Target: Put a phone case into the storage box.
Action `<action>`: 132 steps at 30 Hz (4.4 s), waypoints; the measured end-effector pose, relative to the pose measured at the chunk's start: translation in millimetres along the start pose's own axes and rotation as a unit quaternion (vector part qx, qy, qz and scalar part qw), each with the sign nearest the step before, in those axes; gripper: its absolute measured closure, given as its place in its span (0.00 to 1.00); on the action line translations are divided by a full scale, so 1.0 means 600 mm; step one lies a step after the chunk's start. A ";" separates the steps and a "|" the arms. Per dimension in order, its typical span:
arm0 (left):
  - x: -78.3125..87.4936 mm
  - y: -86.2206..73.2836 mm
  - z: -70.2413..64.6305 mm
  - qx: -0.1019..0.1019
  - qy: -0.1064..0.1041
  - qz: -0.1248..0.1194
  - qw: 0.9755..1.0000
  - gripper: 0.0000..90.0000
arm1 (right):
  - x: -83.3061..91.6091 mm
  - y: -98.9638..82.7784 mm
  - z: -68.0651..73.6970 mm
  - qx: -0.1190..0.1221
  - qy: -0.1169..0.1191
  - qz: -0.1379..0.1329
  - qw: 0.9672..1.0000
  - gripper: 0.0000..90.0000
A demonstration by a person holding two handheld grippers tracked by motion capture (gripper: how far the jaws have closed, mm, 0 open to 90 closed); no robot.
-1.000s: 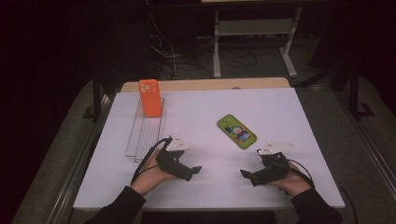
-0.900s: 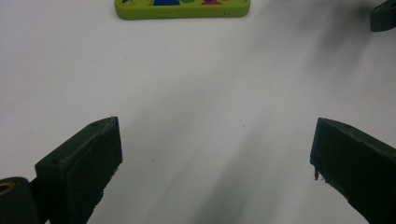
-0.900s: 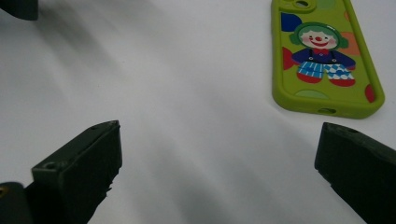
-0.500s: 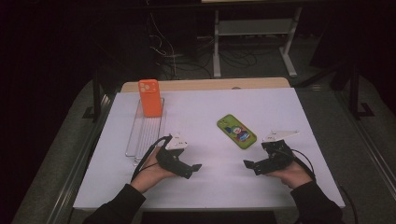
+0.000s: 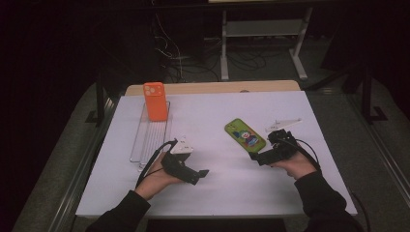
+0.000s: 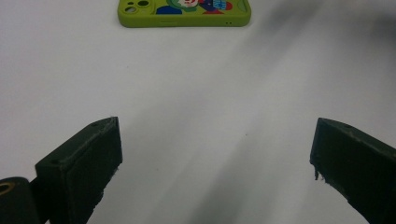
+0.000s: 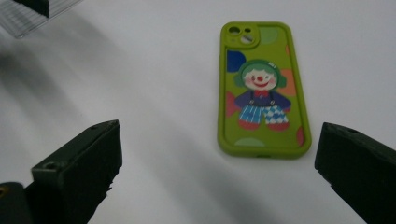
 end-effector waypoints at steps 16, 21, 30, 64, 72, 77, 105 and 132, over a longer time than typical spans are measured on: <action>0.003 0.001 0.002 0.010 -0.001 -0.001 1.000 0.02 | -0.044 0.063 -0.023 -0.004 -0.015 0.030 0.999 0.00; 0.004 0.002 0.003 0.012 -0.003 -0.003 1.000 0.02 | -0.068 0.072 -0.030 -0.001 -0.022 0.043 0.999 0.00; 0.002 0.002 0.001 0.014 -0.004 -0.003 1.000 0.02 | -0.109 0.076 -0.048 -0.003 -0.035 0.070 0.997 0.01; 0.001 0.001 -0.001 0.014 -0.004 0.001 1.000 0.02 | -0.158 0.061 -0.054 -0.001 -0.046 0.134 0.990 0.16; 0.004 0.004 0.001 0.019 -0.013 0.001 1.000 0.02 | -0.151 0.061 -0.055 0.004 -0.040 0.128 0.991 0.17; 0.013 0.013 0.009 0.011 -0.020 0.009 1.000 0.02 | -0.127 0.066 -0.051 0.014 -0.025 0.116 0.993 0.17; 0.020 0.104 0.052 -0.041 -0.065 -0.002 0.997 0.02 | -0.048 0.057 -0.013 0.141 0.047 0.103 0.984 0.17; 0.006 0.086 -0.005 -0.164 -0.137 0.053 0.975 0.02 | -0.064 0.043 0.108 0.317 0.160 0.110 0.928 0.17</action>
Point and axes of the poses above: each handheld gripper's, and its own axes: x roughly backward along the jaws, y roughly out of its top, z roughly to its left, the point moved 1 cm from there along -x, roughly forward along the jaws, and after that the axes turned 5 degrees about z, right-handed, at the moved point
